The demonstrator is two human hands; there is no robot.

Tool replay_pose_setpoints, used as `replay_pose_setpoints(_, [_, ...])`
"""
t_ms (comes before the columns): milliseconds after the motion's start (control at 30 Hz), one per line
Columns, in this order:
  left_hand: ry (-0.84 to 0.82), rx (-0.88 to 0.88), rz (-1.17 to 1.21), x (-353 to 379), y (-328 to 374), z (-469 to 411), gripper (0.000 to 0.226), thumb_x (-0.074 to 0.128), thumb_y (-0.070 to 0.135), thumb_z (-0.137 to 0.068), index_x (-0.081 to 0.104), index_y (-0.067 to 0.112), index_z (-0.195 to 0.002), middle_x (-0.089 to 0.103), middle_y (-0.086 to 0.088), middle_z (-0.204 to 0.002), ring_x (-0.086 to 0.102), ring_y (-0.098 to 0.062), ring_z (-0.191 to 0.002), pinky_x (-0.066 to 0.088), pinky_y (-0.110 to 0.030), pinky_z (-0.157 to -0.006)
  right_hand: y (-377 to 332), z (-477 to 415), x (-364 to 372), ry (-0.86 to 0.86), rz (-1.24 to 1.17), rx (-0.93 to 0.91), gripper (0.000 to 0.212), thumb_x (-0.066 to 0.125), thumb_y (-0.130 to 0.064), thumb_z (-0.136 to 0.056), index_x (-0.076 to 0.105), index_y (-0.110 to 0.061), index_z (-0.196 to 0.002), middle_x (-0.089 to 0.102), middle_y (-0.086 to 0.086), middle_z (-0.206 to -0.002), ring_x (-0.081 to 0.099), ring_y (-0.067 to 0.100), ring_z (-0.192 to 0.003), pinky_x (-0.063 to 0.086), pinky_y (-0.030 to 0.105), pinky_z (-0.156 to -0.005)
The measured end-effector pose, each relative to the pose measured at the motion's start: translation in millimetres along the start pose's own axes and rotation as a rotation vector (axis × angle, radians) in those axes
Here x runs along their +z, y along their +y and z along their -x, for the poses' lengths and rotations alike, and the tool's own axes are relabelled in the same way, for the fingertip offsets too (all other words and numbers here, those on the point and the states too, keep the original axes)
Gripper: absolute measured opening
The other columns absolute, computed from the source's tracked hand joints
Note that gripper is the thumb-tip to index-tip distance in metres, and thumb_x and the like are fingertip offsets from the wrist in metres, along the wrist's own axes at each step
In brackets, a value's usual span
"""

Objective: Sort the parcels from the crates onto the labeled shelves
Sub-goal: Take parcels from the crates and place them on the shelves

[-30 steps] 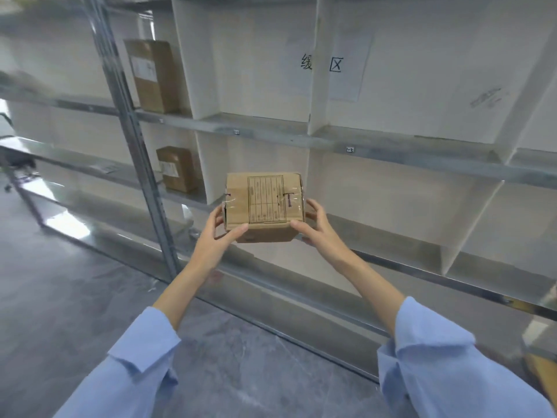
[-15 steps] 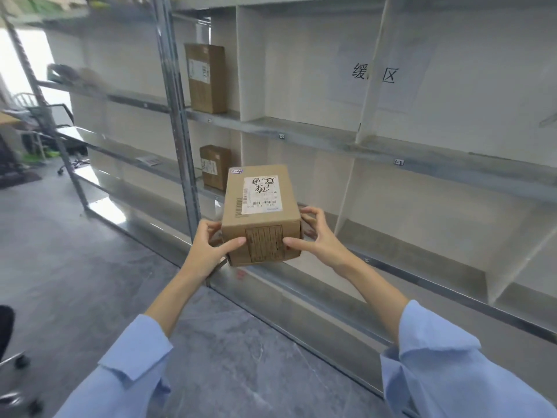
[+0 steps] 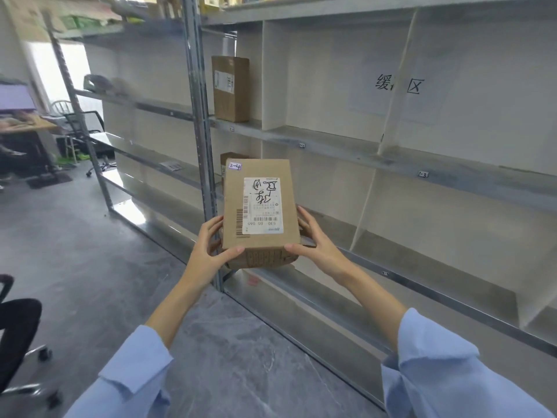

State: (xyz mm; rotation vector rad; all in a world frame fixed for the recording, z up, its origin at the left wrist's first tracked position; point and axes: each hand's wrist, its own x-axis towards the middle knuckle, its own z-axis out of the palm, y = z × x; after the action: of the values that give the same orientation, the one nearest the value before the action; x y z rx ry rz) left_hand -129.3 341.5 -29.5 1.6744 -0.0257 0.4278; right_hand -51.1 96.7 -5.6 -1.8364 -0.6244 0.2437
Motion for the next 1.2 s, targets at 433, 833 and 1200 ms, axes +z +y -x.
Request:
replay_pose_setpoints(433, [-0.062, 0.081, -0.108, 6, -11, -14, 0.102, 0.086, 0.014, -0.071, 0.026, 0.041, -0.149, 0.037, 0.026, -0.145, 0.044, -0.006, -0.128, 0.046, -0.005, -0.079, 5, -4, -4, 0.082, 0.1, -0.026, 0.115, 0.084, -0.036, -0.076, 0.002, -0.033, -0.158, 0.02, -0.014, -0.161, 0.029, 0.005, -0.143, 0.035, 0.038, -0.115])
replay_pose_setpoints(833, [-0.378, 0.137, -0.051, 146, -11, -44, 0.105, 0.09, 0.04, -0.056, 0.029, 0.048, -0.141, 0.038, 0.027, -0.143, 0.044, 0.005, -0.124, 0.048, -0.008, -0.079, 34, 75, -108, 0.396, 0.102, 0.114, 0.093, 0.081, -0.032, -0.08, 0.022, -0.021, -0.152, 0.036, -0.017, -0.146, 0.038, -0.002, -0.129, 0.036, 0.006, -0.095])
replay_pose_setpoints(1200, [-0.592, 0.124, 0.046, 319, -4, -30, 0.102, 0.09, 0.03, -0.054, 0.031, 0.056, -0.133, 0.037, 0.043, -0.135, 0.046, 0.004, -0.123, 0.05, -0.027, -0.089, 77, 178, -226, 0.627, 0.155, 0.214, 0.093, 0.084, -0.026, -0.078, 0.025, -0.021, -0.149, 0.038, -0.017, -0.143, 0.044, 0.005, -0.125, 0.04, 0.01, -0.09])
